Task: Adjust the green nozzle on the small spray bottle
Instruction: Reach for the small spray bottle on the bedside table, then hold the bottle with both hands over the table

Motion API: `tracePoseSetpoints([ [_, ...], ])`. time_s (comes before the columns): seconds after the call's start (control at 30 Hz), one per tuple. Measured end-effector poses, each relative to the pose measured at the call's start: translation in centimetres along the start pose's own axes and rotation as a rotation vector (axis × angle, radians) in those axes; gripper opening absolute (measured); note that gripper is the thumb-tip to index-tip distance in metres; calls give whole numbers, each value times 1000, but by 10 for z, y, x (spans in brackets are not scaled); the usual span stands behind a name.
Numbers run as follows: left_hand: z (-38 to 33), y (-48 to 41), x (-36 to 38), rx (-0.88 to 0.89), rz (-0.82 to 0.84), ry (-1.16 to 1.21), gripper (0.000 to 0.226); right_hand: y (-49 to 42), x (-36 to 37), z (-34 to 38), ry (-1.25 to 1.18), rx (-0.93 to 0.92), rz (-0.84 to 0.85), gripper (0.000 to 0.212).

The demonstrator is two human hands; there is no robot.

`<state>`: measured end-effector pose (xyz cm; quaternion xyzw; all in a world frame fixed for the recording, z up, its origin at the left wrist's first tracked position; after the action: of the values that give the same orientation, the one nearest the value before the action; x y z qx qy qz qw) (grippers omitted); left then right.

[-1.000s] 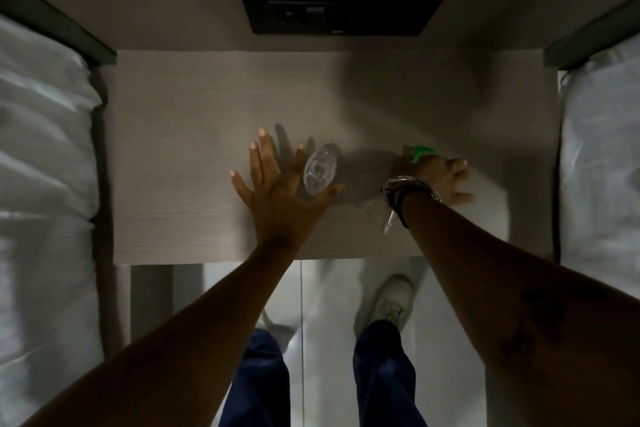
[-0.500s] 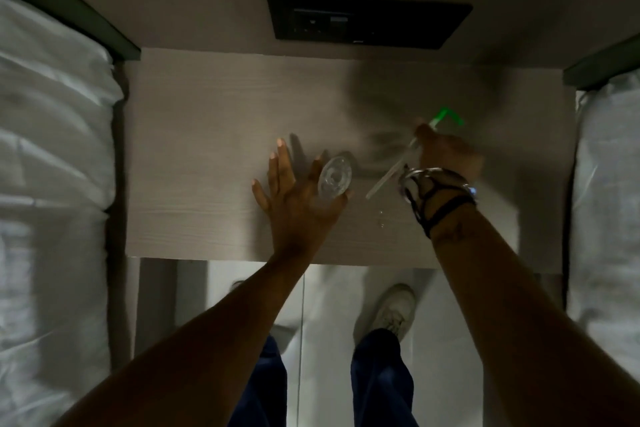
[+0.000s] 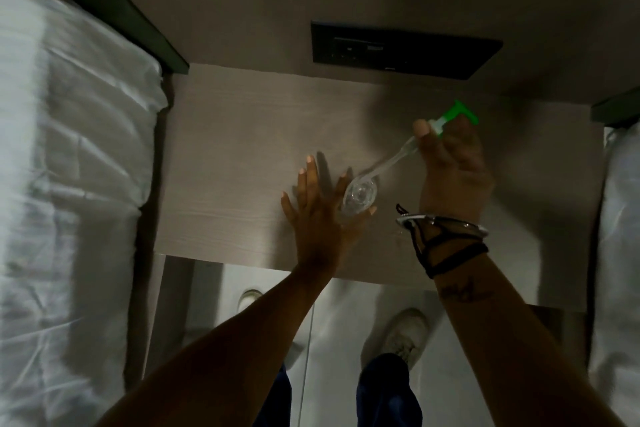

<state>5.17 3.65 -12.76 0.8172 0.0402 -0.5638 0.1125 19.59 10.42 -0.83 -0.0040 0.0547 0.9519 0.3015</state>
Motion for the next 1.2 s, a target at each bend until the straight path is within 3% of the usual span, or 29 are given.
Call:
tracePoseSetpoints([
  [0.23, -1, 0, 3, -11, 4, 3, 76, 2, -10, 13, -28, -104, -14, 10],
  [0.33, -1, 0, 5, -21, -6, -16, 76, 9, -10, 8, 71, -136, 35, 10],
  [0.4, -2, 0, 5, -33, -14, -18, 76, 11, -10, 1, 180, -168, 76, 22],
  [0.7, 2, 0, 13, -13, -48, 85, 74, 41, -9, -52, 680, -395, 539, 32],
  [0.9, 9, -6, 19, -24, -34, 113, 73, 31, -8, -63, 781, -468, 609, 29],
  [1.03, 8, -4, 18, -9, -67, 130, 72, 27, -2, -61, 852, -480, 761, 74],
  [1.07, 8, -3, 18, -9, -68, 134, 71, 25, -3, -60, 822, -455, 796, 75],
  [1.2, 8, -4, 22, -35, -30, 129, 67, 17, -3, -56, 741, -484, 806, 42],
])
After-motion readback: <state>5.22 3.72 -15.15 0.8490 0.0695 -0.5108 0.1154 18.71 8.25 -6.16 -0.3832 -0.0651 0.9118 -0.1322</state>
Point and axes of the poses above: each hand's wrist, its own y-axis away from the middle knuckle, its own x-axis out of the palm, z = x × y, the point moved 3 cm from there along -y, towards the middle knuckle, and after that the axes turned 7 degrees about -x, right-handed, at the moved point
